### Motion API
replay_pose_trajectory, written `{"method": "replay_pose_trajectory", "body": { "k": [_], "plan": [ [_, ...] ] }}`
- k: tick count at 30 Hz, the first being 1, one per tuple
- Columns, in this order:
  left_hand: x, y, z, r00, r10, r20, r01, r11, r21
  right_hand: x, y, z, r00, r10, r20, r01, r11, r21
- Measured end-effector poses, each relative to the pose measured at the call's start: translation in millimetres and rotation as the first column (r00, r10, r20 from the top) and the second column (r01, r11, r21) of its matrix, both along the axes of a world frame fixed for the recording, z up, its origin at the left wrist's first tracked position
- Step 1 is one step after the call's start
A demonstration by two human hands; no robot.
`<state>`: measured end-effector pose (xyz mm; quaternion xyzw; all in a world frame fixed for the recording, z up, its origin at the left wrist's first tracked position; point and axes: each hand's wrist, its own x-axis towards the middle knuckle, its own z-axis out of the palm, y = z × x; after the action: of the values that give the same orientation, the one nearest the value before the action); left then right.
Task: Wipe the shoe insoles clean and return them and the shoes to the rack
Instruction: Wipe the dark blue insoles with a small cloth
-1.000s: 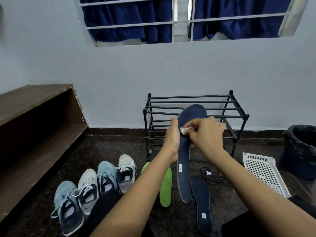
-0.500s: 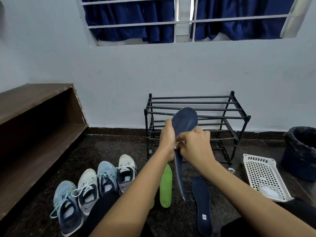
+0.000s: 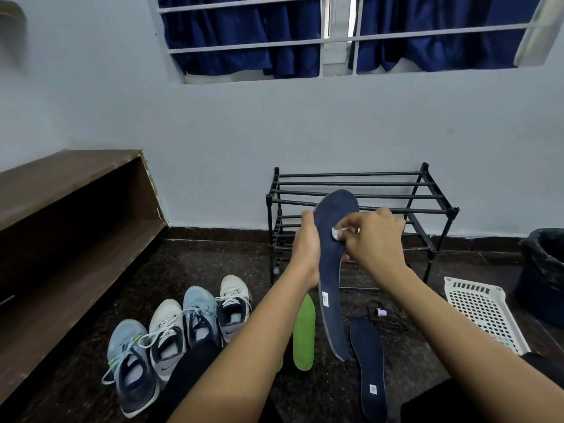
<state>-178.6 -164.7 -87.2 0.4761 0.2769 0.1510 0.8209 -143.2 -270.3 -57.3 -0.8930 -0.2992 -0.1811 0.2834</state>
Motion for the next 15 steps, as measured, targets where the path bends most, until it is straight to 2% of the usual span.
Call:
{"method": "replay_pose_trajectory", "body": {
  "k": [8, 11, 15],
  "plan": [
    [1.0, 14.2, -4.1, 0.994, 0.100, -0.043, -0.099, 0.995, 0.026, -41.6, 7.4, -12.2, 0.979, 0.190, 0.076, -0.175, 0.970, -0.168],
    [-0.8, 12.9, 0.5, 0.993, 0.106, -0.046, -0.105, 0.994, 0.025, -38.8, 6.7, -11.1, 0.979, 0.148, 0.138, -0.131, 0.984, -0.124],
    [-0.6, 4.7, 3.1, 0.991, 0.121, -0.055, -0.118, 0.991, 0.060, -27.3, 4.9, -3.8, 0.987, 0.081, 0.138, -0.064, 0.990, -0.122]
  ]
}}
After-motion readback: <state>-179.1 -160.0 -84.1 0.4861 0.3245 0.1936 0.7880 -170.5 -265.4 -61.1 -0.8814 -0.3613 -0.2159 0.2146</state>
